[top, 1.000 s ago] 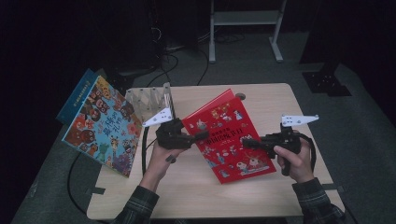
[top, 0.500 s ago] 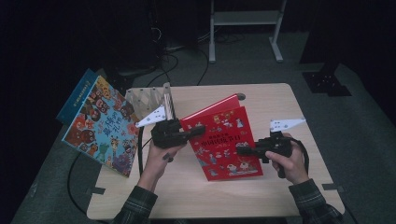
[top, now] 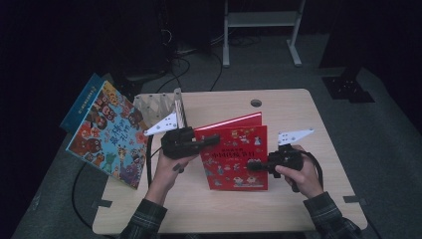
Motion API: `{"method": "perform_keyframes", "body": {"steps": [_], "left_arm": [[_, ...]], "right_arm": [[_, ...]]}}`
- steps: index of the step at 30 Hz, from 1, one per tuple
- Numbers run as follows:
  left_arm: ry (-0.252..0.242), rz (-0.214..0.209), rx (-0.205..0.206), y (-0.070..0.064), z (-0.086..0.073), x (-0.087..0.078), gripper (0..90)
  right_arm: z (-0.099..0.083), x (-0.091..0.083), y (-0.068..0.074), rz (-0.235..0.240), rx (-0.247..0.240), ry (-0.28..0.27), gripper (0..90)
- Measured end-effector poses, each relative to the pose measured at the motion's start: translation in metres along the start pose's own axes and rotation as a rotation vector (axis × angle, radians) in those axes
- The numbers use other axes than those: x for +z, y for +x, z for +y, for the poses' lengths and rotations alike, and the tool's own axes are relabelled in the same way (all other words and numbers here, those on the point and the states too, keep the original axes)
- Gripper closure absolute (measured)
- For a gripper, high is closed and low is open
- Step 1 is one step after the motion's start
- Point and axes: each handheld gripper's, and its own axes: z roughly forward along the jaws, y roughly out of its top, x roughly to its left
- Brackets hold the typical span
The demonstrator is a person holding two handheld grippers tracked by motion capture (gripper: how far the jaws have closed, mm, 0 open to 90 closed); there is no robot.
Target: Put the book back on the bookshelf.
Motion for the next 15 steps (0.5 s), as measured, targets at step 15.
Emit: {"method": "perform_keyframes", "body": {"steps": [15], "left_arm": [[0.004,-0.106,-0.013,-0.0013,0.0079,-0.0009,78.0]], "right_arm": [[-0.0010,0.0031,-0.0016,0.016,-0.022,0.011,72.7]]}}
